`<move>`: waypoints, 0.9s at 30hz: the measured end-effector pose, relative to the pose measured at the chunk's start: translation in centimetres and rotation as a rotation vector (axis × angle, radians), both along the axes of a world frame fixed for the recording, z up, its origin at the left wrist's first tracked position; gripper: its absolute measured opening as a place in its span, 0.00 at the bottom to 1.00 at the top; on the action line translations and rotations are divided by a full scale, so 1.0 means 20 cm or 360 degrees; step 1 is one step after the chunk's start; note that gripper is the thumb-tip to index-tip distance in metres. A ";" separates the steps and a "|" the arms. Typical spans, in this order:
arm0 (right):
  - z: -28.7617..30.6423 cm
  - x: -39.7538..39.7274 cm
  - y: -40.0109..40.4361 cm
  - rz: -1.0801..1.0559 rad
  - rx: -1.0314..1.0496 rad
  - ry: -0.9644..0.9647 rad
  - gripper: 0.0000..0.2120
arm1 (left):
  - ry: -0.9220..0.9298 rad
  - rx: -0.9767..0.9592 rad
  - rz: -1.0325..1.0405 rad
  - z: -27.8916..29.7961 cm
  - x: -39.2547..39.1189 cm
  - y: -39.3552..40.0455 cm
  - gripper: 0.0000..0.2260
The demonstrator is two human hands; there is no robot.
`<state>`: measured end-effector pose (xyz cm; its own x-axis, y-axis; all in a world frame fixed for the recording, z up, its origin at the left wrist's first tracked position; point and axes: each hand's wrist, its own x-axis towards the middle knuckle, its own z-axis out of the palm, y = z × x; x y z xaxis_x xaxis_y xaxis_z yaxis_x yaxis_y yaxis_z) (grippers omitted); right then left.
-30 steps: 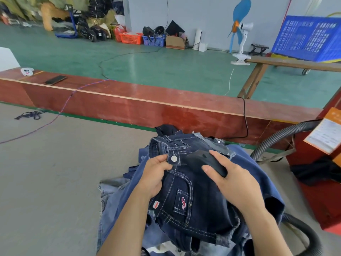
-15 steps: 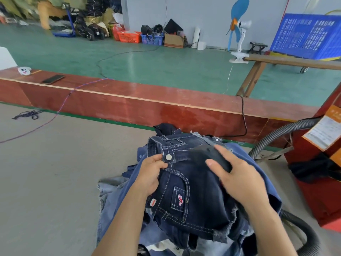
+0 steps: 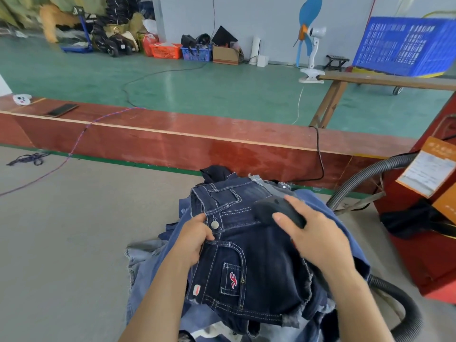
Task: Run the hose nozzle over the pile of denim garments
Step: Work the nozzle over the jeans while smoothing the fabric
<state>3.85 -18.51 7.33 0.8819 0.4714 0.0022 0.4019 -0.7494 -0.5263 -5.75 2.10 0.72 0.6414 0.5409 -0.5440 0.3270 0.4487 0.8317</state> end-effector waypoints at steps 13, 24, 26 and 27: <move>0.10 0.02 -0.05 -0.0225 0.0372 -0.0071 0.26 | -0.0517 0.0167 -0.0119 0.02 -0.02 -0.01 0.17; 0.03 -0.12 0.14 0.0252 0.0122 0.0003 0.25 | -0.0679 0.0278 -0.0267 0.04 -0.01 -0.05 0.22; 0.03 -0.09 0.11 0.0183 0.0190 0.0011 0.25 | -0.0675 0.0258 -0.0233 0.05 0.00 -0.06 0.23; 0.03 -0.08 0.10 0.0162 0.0219 0.0010 0.25 | -0.0671 0.0251 -0.0209 0.05 0.00 -0.06 0.23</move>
